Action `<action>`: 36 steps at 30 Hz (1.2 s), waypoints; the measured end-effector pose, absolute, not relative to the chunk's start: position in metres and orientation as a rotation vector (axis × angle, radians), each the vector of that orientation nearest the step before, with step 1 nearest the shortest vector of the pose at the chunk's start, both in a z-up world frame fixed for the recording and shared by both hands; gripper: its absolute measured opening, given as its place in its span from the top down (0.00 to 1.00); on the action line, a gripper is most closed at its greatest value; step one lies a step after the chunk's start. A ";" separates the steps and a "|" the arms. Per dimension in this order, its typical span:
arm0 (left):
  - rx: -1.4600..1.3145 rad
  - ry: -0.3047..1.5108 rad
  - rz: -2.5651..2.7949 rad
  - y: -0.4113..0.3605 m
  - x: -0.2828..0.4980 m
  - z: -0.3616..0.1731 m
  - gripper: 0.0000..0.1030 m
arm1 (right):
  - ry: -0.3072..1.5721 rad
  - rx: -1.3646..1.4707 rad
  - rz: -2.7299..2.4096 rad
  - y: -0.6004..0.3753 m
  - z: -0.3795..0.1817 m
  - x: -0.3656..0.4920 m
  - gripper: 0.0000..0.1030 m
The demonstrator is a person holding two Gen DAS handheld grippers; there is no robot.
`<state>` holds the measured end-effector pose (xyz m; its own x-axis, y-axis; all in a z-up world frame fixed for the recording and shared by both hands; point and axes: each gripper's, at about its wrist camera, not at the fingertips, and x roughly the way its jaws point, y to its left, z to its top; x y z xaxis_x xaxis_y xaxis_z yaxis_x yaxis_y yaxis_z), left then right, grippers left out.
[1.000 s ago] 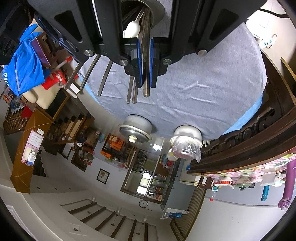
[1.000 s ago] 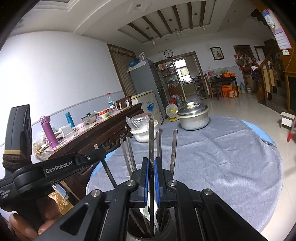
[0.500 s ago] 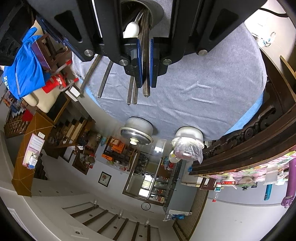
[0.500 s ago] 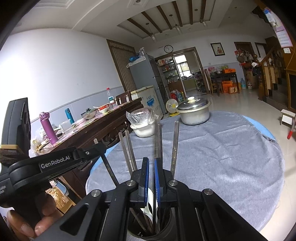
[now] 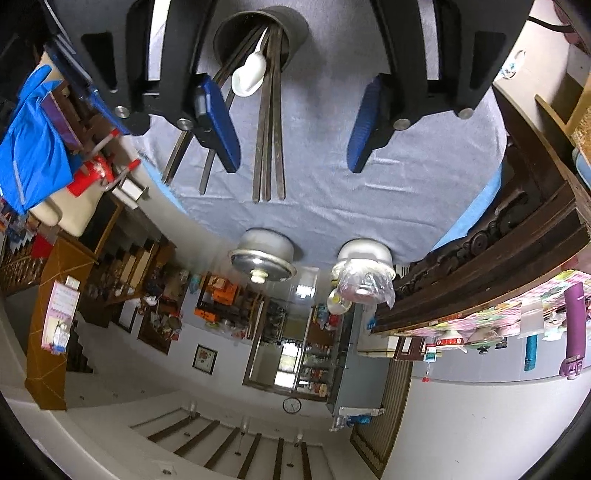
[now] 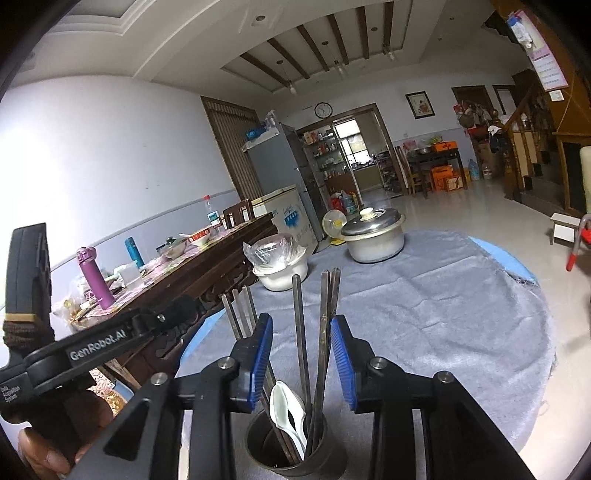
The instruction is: Organize utensils
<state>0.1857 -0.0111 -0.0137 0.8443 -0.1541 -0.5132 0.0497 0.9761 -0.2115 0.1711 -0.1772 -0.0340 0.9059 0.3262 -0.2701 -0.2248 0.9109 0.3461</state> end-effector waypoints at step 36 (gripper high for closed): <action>0.114 0.679 0.159 0.000 0.131 -0.017 0.21 | 0.475 0.159 0.164 -0.172 -0.033 0.113 0.33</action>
<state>0.1305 -0.0005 -0.0168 0.7667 0.1828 -0.6154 -0.1085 0.9817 0.1565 0.1127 -0.1716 -0.0332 0.8765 0.1936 -0.4408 -0.1199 0.9745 0.1897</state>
